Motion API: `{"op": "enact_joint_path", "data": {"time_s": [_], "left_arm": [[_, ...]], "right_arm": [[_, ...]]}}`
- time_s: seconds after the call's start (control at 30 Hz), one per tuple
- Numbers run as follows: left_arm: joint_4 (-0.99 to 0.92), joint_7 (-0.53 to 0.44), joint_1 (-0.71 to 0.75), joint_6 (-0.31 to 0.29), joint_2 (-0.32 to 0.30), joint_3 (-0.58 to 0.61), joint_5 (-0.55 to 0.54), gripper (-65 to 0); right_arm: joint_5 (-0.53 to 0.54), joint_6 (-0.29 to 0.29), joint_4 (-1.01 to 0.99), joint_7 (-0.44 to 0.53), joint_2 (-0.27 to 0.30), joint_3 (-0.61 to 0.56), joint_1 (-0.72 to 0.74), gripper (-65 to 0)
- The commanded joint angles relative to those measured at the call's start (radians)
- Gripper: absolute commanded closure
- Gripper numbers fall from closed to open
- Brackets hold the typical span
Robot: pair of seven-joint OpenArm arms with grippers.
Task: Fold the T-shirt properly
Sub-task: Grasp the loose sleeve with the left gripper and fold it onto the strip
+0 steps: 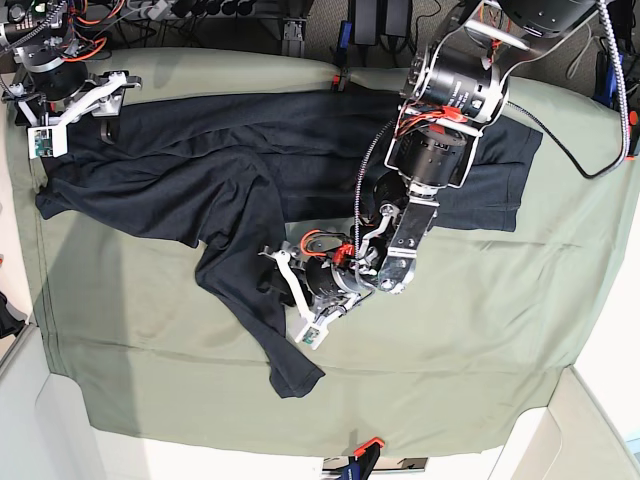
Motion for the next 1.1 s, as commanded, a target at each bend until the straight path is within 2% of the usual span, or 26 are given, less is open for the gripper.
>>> {"op": "enact_joint_path", "data": {"time_s": [0.0, 0.03, 0.07, 0.2, 0.23, 0.33, 0.4, 0.5, 0.6, 0.73, 0.87, 0.97, 1.07], "left_arm": [[0.011, -0.025, -0.026, -0.004, 0.004, -0.003, 0.005, -11.5], [0.011, -0.034, -0.026, -0.003, 0.002, -0.003, 0.021, -3.4], [0.011, -0.044, -0.026, -0.004, -0.002, -0.003, 0.030, 0.0], [0.022, -0.043, -0.031, -0.005, -0.021, -0.021, 0.024, 0.0], [0.037, -0.040, -0.031, -0.020, -0.032, -0.032, 0.011, 0.0], [0.112, 0.027, -0.021, -0.142, -0.082, -0.072, -0.120, 0.0], [0.183, 0.148, -0.005, -0.219, -0.116, -0.097, -0.248, 0.0], [0.318, 0.337, 0.050, -0.219, -0.180, -0.106, -0.446, 0.0], [0.468, 0.426, 0.130, -0.219, -0.265, -0.106, -0.576, 0.0], [0.629, 0.430, 0.246, -0.219, -0.384, -0.107, -0.585, 0.0], [0.712, 0.429, 0.354, -0.219, -0.465, -0.107, -0.602, 0.0], [0.743, 0.429, 0.409, -0.219, -0.498, -0.107, -0.628, 0.0], [0.754, 0.429, 0.430, -0.219, -0.499, -0.108, -0.631, 0.0]], "right_arm": [[0.004, -0.003, 0.022, 0.019, 0.005, 0.006, -0.002, -41.8], [0.004, -0.003, 0.022, 0.019, 0.005, 0.006, -0.001, -41.8], [0.003, -0.003, 0.022, 0.019, 0.006, 0.006, -0.001, -41.8], [-0.001, -0.003, 0.024, 0.020, 0.006, 0.006, 0.000, -41.8], [-0.009, -0.003, 0.024, 0.020, 0.006, 0.007, 0.000, -41.8], [-0.041, -0.003, 0.024, 0.020, 0.006, 0.013, -0.001, -41.8], [-0.045, -0.003, 0.024, 0.031, 0.006, 0.033, -0.001, -41.8], [-0.035, -0.003, 0.024, 0.047, 0.010, 0.077, 0.001, -41.8], [0.002, -0.003, 0.024, 0.047, 0.018, 0.124, 0.000, -41.7], [0.031, -0.003, 0.024, 0.046, 0.037, 0.169, -0.001, -41.8], [0.050, -0.003, 0.024, 0.046, 0.055, 0.179, -0.001, -41.7], [0.057, -0.003, 0.024, 0.050, 0.055, 0.179, 0.000, -41.7], [0.057, -0.003, 0.024, 0.050, 0.055, 0.179, -0.001, -41.8]]}}
